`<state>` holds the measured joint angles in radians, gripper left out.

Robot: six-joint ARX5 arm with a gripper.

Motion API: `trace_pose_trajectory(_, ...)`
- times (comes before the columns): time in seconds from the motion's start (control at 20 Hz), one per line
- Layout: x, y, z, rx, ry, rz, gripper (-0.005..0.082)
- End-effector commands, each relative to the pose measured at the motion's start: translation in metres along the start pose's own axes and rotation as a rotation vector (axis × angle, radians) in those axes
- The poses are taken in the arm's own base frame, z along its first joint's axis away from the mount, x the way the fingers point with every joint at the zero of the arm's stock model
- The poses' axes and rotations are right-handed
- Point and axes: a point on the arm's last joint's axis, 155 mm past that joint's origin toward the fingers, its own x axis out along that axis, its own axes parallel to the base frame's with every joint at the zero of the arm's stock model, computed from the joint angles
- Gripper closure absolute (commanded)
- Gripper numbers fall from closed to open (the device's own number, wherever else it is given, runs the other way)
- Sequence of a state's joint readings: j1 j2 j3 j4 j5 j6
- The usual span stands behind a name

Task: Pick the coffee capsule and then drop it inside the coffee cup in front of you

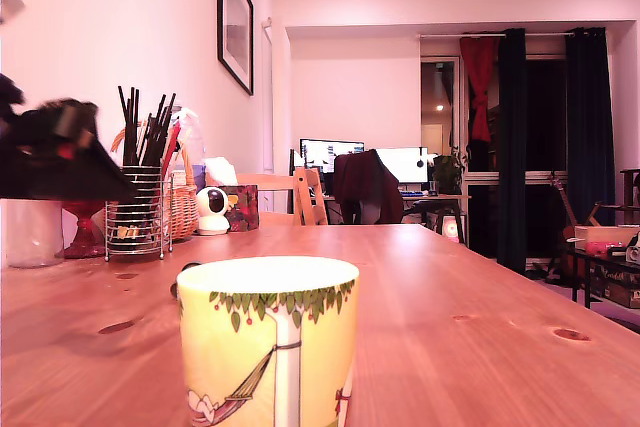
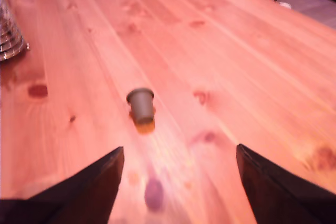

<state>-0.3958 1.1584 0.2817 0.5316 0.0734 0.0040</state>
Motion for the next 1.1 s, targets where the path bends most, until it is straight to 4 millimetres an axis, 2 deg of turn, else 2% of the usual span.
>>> trace_pose_trajectory(0.0, 0.005, 0.001, -0.008, 0.004, 0.003, 0.002, 0.0149)
trace_pose_trajectory(0.75, 0.047, 0.006, -0.035, 0.004, -0.05, -0.002, 0.0149)
trace_pose_trajectory(1.05, 0.056, 0.016, -0.031, -0.002, -0.098, 0.004, 0.0149)
